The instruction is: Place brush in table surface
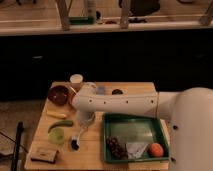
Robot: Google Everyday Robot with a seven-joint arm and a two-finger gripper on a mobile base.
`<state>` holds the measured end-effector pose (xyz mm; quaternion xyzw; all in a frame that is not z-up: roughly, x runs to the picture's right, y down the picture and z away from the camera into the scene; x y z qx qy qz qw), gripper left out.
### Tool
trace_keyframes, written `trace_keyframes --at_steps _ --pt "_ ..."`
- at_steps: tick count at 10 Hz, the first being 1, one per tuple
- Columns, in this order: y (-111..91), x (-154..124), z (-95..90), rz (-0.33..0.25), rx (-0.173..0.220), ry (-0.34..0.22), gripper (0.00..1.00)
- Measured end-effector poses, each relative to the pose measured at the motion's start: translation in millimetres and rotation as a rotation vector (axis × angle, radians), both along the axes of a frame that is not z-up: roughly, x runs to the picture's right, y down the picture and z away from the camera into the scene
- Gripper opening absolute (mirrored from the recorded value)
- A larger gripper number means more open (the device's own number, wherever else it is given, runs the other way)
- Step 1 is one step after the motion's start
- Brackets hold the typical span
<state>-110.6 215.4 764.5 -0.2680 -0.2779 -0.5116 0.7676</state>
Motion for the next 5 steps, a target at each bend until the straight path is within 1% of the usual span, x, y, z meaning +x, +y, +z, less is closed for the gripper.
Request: trace_keyframes --at_steps 1,2,3,5 --pt "2 -2 3.6 -0.007 -0.004 -0.011 0.0" --pt "2 -4 7.4 -0.009 -0.012 -0.021 0.04" --pt "4 -5 10.2 -0.017 -0.022 -0.024 0.13" --pt "6 -8 15.7 -0.025 -0.034 -0.034 0.34"
